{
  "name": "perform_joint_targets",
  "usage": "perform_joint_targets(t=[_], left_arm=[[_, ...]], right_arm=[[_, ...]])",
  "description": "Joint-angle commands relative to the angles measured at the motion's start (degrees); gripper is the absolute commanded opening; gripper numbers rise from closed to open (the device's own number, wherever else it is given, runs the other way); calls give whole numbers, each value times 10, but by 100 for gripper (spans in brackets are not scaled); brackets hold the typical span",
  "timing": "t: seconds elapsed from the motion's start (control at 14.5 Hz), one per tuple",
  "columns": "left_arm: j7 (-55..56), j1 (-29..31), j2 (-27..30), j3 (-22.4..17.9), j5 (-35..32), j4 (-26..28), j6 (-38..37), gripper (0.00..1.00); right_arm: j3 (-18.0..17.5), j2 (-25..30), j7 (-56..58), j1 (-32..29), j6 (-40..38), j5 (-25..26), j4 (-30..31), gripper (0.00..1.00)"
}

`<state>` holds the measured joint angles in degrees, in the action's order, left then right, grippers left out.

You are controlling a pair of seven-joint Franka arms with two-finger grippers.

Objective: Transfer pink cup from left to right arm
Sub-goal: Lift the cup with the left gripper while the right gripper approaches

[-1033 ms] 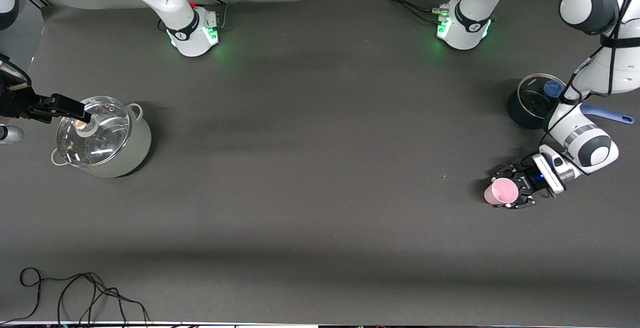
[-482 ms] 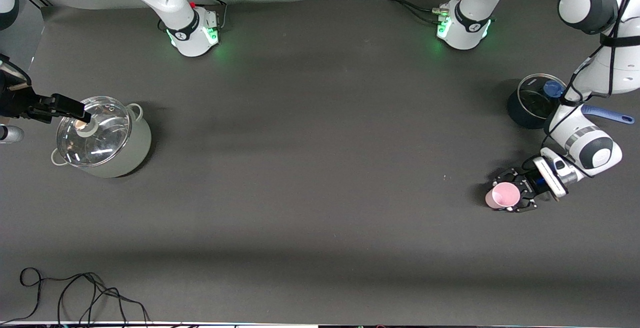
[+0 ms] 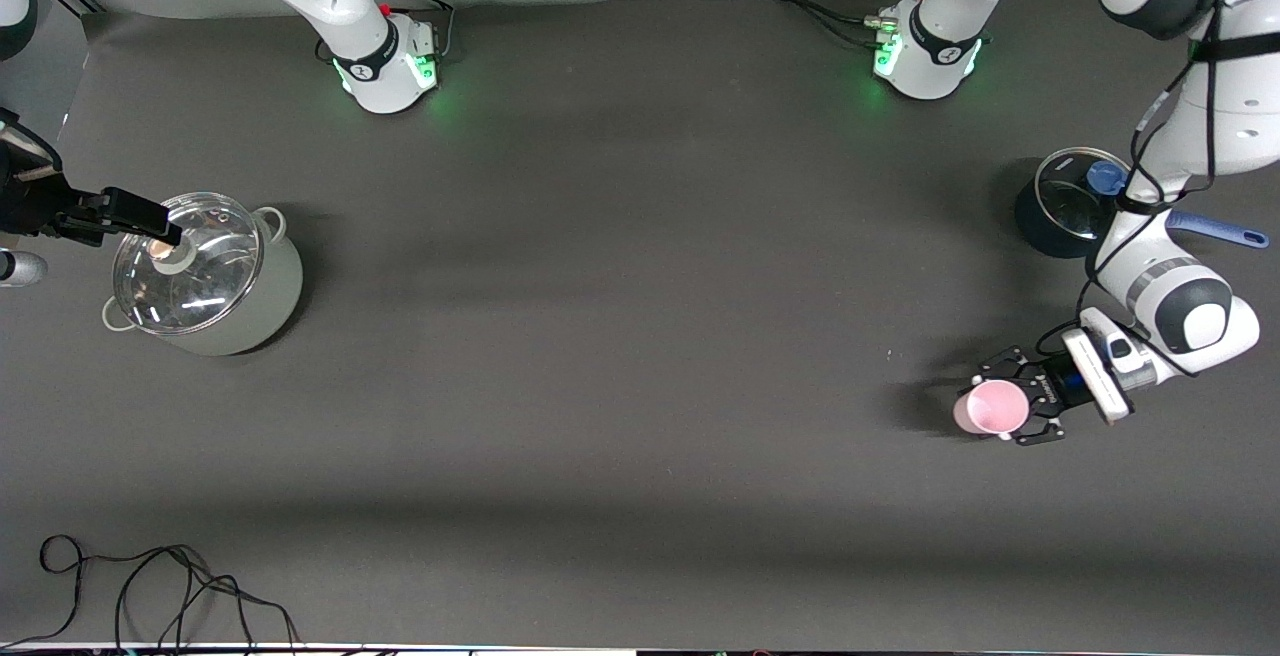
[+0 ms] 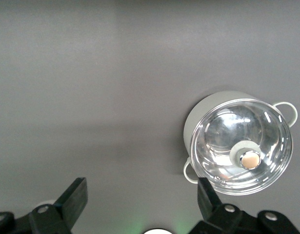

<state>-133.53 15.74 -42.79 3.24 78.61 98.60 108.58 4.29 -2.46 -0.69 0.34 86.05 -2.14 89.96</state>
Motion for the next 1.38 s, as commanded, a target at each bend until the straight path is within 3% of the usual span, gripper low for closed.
perform_joint_targets(t=[0.0,0.28,0.48,0.83,0.96,1.31], left_arm=[[56,-58,36,-10,11,30,14,33],[98,-86,60,11,15,31,16,31],[135,-128,110,11,15,44,40,30],[143,-202,216,11,15,117,84,30],[185,-241,258,14,15,137,122,30],[281,-355,312,17,17,150,225,30]], right_arm=[[4,3,-95,5,-17,-18,-8,99],[2,3,-292,7,-40,-83,-8,99],[-6,-1,-436,19,-48,-90,-10,98],[-8,-35,-683,111,-48,-131,-11,97],[-7,-43,-763,155,-47,-175,-15,97],[-7,-108,-923,229,-32,-238,-110,97]])
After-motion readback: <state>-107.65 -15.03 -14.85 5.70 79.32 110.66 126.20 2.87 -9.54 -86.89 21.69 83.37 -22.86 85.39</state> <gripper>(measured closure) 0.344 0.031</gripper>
